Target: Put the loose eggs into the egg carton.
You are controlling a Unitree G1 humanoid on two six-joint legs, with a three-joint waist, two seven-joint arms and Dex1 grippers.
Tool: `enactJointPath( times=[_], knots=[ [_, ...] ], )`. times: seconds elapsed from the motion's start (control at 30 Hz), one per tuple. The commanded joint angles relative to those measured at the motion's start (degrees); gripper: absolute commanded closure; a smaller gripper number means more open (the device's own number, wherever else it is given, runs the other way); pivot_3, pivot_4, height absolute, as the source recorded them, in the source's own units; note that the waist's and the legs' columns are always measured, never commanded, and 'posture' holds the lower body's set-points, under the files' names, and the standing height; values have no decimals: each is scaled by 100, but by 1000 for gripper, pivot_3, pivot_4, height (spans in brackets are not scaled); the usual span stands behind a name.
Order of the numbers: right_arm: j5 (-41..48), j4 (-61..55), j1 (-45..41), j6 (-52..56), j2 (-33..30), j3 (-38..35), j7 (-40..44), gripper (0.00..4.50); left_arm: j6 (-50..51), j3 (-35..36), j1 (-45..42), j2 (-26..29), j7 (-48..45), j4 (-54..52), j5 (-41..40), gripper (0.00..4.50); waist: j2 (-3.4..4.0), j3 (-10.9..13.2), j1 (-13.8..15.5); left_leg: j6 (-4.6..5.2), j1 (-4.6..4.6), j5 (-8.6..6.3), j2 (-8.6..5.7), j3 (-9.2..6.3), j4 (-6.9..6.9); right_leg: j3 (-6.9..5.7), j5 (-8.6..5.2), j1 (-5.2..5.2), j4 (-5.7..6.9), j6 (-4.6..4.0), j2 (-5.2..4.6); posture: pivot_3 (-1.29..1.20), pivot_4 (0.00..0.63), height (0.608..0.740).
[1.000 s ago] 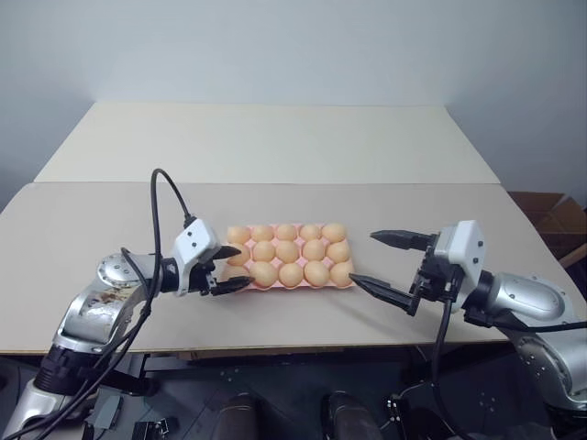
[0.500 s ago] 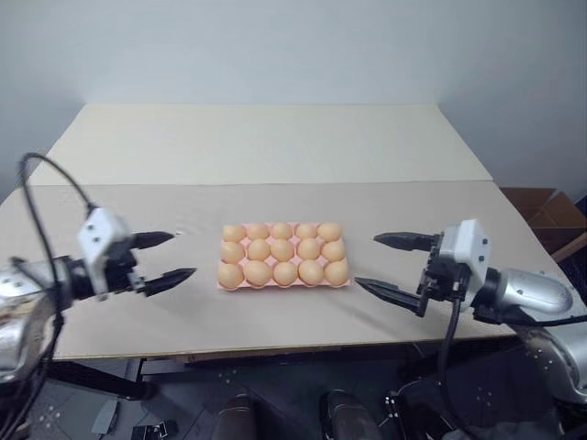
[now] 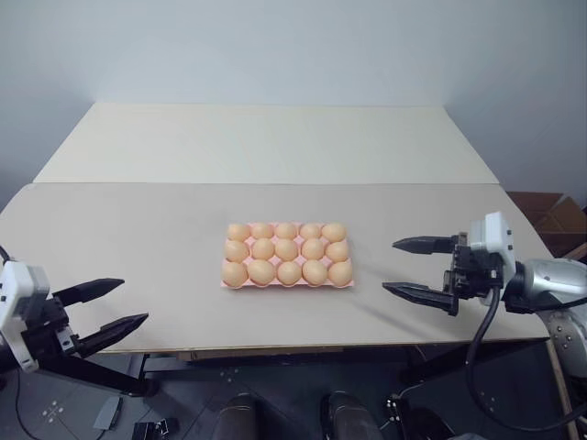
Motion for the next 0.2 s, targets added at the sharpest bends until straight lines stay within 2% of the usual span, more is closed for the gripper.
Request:
enactJointPath(
  times=[0.03,0.2],
  knots=[
    [-28,-78,-52,-144,-13,-76,27,0,81,158,30,86,96,-194,-148,22,0,0,0,0,-1,0,0,1,0,0,0,0,-1,-1,1,0,150,740],
    [-31,-108,-43,-134,-8,-72,48,0,189,83,-121,103,196,-215,-325,22,0,0,2,1,-2,-1,-1,1,-1,0,1,-1,-1,-4,1,0,150,740]
  ],
)
